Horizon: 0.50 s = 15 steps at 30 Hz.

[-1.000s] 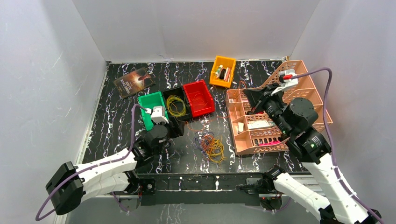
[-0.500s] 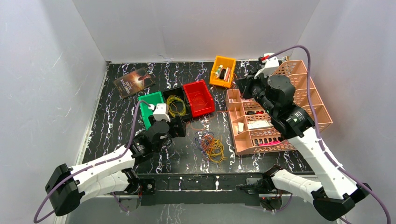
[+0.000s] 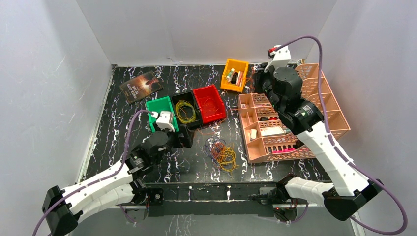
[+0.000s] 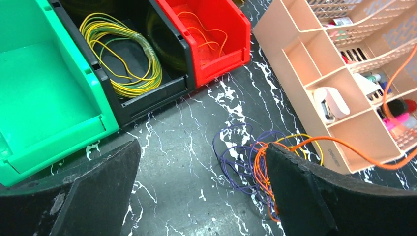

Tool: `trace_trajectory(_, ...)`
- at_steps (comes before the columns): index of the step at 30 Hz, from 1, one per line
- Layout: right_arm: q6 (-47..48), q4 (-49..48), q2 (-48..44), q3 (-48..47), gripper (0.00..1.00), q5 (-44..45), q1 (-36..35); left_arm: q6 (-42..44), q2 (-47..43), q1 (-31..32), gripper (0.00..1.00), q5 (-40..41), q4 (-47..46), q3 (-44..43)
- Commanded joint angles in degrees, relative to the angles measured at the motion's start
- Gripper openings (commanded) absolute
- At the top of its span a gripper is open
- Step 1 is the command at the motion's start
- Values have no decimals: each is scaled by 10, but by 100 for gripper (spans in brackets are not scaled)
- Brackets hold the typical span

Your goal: Untangle the cables

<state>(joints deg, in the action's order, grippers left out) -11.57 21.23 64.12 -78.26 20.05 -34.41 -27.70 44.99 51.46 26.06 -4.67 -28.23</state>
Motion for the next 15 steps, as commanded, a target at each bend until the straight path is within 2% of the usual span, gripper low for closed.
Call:
trace_trajectory(1,60,-21,-33,-49,0,143,0,40,-51,-2,98,-51,-29,30)
trace_trajectory(3,79,-22,-48,-47,0,190,0,52,-79,-3,98,-68,-50,47)
trace_trajectory(7,101,-31,-74,-31,0,215,0,75,-148,-3,98,-139,-151,100)
trace_trajectory(10,94,-35,-87,-13,0,169,0,73,-178,-3,98,-193,-266,135)
trace_trajectory(15,67,-49,-87,12,0,58,0,53,-153,-3,98,-255,-342,123)
